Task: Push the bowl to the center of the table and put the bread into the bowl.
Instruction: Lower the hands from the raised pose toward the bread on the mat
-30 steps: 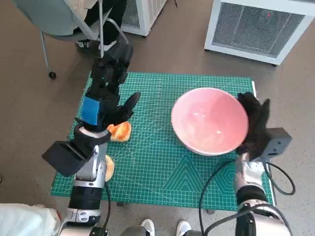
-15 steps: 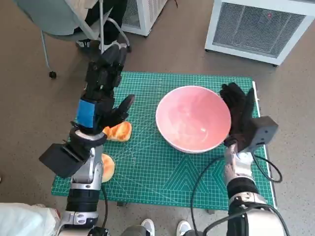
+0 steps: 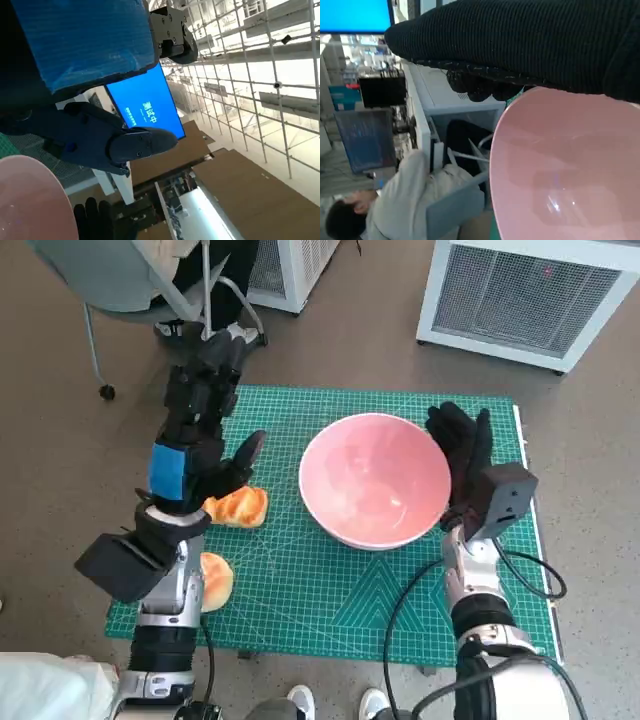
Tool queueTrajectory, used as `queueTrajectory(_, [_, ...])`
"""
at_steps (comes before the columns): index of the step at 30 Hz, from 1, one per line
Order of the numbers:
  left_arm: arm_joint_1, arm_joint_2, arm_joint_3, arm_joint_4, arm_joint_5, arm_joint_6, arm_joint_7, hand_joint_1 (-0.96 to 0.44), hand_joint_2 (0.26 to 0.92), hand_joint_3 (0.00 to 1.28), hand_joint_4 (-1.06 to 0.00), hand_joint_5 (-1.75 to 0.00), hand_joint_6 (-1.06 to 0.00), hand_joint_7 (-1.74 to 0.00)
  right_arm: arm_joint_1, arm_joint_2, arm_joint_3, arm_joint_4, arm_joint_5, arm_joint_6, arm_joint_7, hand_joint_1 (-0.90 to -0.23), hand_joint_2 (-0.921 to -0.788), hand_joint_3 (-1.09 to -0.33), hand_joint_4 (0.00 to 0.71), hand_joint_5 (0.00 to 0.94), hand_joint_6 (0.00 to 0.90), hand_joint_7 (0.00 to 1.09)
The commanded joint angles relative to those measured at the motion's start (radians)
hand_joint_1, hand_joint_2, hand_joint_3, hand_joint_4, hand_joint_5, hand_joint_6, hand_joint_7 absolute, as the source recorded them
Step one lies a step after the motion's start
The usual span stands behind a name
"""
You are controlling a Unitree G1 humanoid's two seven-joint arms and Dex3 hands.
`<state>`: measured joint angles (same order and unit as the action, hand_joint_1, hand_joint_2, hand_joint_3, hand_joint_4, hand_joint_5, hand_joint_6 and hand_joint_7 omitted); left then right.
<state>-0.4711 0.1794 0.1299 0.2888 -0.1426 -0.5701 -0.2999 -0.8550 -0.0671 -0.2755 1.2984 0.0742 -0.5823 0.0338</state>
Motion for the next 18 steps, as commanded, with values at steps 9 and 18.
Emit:
queueTrajectory(9, [0.014, 0.33, -0.011, 0.0, 0.254, 0.084, -0.064, -0.39, 0.921, 0.32, -0.21, -0.02, -0.05, -0.5, -0.038, -0.065, -0.035, -0.051, 0.033, -0.118, 0.049, -0.545, -0.921, -0.841, 0.332, 0.01, 0.128, 0.47])
queueTrajectory(18, [-0.015, 0.488, -0.072, 0.012, 0.316, 0.217, -0.19, -0.4, 0.921, 0.24, -0.21, 0.0, -0.14, -0.3, -0.027, -0.066, -0.013, -0.181, 0.088, -0.375, 0.224, -0.579, -0.921, -0.818, 0.342, 0.007, 0.15, 0.43])
